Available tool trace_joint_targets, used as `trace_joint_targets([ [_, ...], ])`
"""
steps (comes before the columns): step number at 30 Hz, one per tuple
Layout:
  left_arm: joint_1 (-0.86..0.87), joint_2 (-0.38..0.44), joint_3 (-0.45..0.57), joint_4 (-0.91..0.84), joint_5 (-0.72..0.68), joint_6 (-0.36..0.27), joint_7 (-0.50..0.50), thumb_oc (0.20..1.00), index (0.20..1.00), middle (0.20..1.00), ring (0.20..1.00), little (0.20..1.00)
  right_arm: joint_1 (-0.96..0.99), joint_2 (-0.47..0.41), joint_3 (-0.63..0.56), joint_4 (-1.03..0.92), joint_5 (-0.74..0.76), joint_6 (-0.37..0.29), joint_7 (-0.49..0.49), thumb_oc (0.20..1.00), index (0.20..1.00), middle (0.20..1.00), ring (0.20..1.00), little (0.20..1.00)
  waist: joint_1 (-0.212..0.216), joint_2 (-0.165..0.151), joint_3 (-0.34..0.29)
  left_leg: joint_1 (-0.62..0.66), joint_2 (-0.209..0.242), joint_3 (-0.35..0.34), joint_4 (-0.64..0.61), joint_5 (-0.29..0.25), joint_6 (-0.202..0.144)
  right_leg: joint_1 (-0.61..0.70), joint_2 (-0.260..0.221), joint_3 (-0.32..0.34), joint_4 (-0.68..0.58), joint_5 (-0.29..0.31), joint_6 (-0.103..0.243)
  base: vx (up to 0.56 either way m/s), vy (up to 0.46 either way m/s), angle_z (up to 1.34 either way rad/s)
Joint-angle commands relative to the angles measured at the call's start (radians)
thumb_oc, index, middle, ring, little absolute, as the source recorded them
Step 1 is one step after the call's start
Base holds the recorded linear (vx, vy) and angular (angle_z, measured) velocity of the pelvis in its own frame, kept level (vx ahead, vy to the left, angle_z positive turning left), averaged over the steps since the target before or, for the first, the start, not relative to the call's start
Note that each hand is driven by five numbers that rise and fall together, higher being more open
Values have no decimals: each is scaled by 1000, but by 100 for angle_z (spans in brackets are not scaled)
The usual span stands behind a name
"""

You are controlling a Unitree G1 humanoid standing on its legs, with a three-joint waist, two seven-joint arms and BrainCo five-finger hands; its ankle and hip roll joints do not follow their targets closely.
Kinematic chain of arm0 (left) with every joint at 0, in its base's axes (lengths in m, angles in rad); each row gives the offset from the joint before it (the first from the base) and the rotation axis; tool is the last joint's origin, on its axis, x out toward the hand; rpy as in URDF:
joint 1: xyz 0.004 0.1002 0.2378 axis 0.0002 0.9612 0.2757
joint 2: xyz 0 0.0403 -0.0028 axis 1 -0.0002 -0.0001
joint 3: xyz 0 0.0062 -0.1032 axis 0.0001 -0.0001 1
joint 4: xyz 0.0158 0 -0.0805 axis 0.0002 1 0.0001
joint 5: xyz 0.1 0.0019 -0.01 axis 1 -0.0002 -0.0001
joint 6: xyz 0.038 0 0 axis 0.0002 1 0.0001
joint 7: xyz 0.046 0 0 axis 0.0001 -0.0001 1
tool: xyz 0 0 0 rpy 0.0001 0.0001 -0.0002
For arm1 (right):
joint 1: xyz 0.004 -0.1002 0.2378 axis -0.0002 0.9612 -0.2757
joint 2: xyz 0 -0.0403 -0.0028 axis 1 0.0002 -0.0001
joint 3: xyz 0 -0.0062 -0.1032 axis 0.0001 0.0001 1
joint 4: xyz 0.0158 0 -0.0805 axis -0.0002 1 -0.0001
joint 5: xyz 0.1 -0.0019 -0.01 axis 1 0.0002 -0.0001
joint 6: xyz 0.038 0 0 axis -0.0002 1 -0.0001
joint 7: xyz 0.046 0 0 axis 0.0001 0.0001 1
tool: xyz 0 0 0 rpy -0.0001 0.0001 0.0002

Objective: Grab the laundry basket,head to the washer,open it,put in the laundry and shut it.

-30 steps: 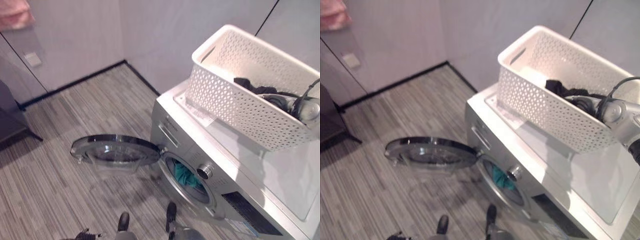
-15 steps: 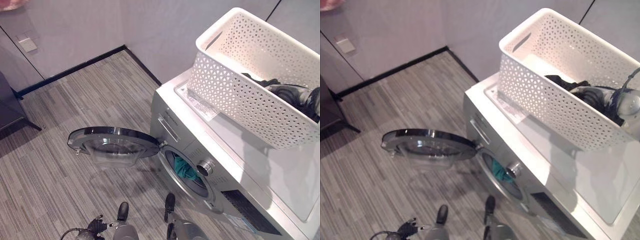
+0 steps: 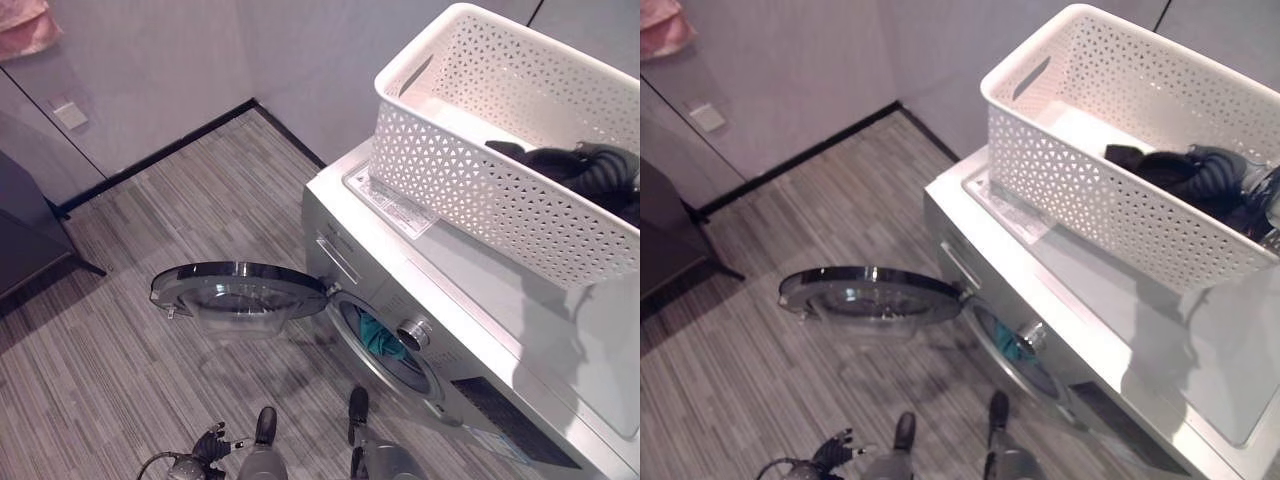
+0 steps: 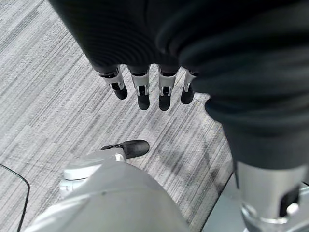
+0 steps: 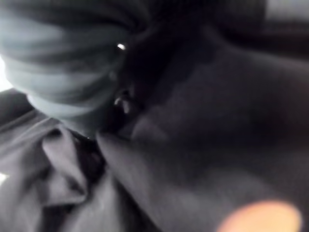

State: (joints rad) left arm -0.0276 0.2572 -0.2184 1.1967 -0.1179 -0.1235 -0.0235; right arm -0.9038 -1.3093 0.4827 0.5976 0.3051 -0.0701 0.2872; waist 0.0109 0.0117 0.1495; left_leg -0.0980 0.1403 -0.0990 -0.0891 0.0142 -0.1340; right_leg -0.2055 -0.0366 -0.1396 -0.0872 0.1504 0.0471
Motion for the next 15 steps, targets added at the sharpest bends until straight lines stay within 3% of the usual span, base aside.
trace_joint_targets([
  [1, -4, 41, -26, 65, 5, -2, 19, 1000, 1000, 1000, 1000, 1000, -40, 34, -128, -26, 115, -58, -183, 200, 200, 200, 200, 200, -17, -70, -25, 79, -5, 59, 2, -51, 45, 83, -47, 41, 92, -177, 60, 32, 13, -5],
  [2, -4, 40, -25, 72, 8, 1, 18, 1000, 1000, 1000, 1000, 1000, -25, 52, -168, -30, 116, -63, -215, 200, 200, 200, 200, 200, -17, -72, -31, 80, -8, 57, 2, -51, 47, 85, -49, 41, 91, -177, 60, 57, 35, -1],
  [3, -15, 42, -18, 102, 19, 17, 33, 1000, 1000, 1000, 1000, 1000, -85, 115, -217, -73, 83, -60, -318, 200, 200, 200, 200, 200, -16, -70, -46, 94, -12, 61, 4, -60, 52, 95, -52, 46, 96, -178, 59, 46, 35, 3],
  [9, -18, 24, 8, 128, 66, 56, 62, 1000, 1000, 1000, 1000, 1000, -51, 225, -349, -357, -90, -44, -443, 200, 200, 200, 200, 200, -17, -58, -86, 141, -23, 63, 8, -89, 66, 141, -57, 54, 106, -193, 54, 48, 28, -9],
  [15, -19, 22, 5, 112, 82, 64, 82, 1000, 1000, 1000, 1000, 1000, -77, 267, -404, -399, -292, -4, -573, 200, 200, 200, 200, 200, -4, -53, -105, 165, -30, 53, 13, -100, 76, 174, -62, 52, 109, -203, 52, 24, 22, 5],
])
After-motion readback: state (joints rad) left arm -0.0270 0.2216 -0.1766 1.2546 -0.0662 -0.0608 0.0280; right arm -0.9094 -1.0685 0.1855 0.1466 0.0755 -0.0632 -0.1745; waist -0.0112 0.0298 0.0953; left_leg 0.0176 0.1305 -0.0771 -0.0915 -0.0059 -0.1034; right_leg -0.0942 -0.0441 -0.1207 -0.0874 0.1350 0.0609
